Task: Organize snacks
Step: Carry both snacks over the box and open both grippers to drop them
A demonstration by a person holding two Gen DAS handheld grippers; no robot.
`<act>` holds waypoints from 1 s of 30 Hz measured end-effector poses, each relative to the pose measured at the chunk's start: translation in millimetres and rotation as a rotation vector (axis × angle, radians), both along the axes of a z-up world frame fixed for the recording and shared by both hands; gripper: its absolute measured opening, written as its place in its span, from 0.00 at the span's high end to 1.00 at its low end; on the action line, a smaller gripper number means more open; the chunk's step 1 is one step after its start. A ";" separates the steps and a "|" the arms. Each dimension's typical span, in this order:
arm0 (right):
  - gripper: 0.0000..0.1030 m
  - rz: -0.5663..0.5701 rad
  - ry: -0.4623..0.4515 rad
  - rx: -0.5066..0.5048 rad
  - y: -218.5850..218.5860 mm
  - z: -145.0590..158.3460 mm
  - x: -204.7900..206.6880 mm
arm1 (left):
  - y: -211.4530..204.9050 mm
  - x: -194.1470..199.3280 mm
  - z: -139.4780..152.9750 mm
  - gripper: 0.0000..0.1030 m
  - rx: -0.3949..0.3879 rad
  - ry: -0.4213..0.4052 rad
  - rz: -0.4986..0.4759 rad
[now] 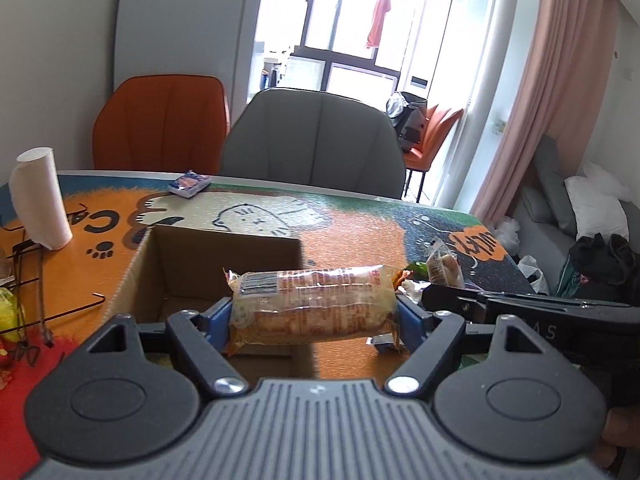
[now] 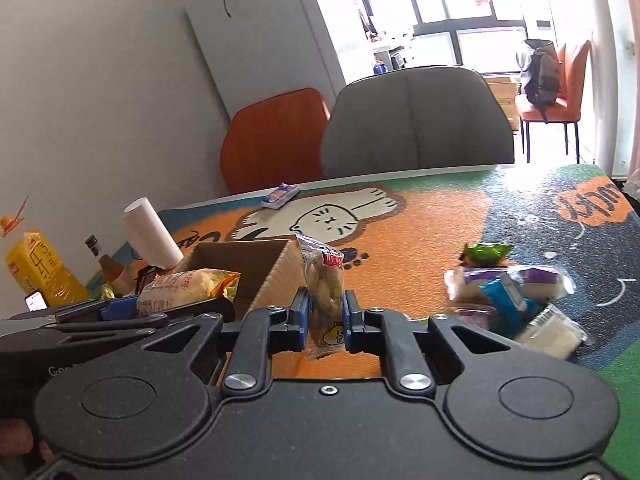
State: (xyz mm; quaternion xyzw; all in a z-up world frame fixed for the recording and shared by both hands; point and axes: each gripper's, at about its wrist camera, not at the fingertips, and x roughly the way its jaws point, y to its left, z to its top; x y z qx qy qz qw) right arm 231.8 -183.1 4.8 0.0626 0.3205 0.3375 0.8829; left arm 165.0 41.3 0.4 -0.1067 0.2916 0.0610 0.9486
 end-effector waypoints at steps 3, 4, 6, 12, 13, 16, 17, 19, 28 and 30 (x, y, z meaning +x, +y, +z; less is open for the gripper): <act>0.85 0.021 0.002 0.002 14.1 0.8 -1.7 | 14.9 -2.0 -3.3 0.23 -0.012 0.004 0.026; 0.85 0.027 0.005 0.004 18.4 0.5 -1.8 | 20.6 -3.0 -4.4 0.23 -0.018 0.005 0.034; 0.86 0.040 0.004 0.005 26.9 0.8 -3.0 | 30.6 -5.6 -6.0 0.23 -0.022 0.007 0.049; 0.86 0.074 0.007 0.000 52.8 1.7 -5.9 | 54.4 -9.1 -11.9 0.22 -0.041 0.023 0.085; 0.85 0.080 0.006 0.000 55.8 2.1 -6.6 | 57.8 -9.8 -13.0 0.22 -0.047 0.025 0.088; 0.85 0.095 0.003 -0.007 64.4 3.2 -9.0 | 65.1 -11.7 -16.6 0.22 -0.066 0.029 0.096; 0.85 0.098 0.003 -0.009 66.7 3.2 -9.5 | 67.4 -12.1 -17.9 0.21 -0.074 0.032 0.099; 0.85 0.101 0.006 -0.015 70.5 2.3 -9.8 | 72.7 -14.5 -20.2 0.20 -0.096 0.032 0.104; 0.85 0.110 0.032 -0.025 80.7 -5.3 -11.6 | 86.3 -26.3 -22.5 0.11 -0.129 0.026 0.133; 0.85 0.114 0.038 -0.026 82.7 -6.4 -12.3 | 87.7 -28.0 -21.8 0.11 -0.128 0.026 0.138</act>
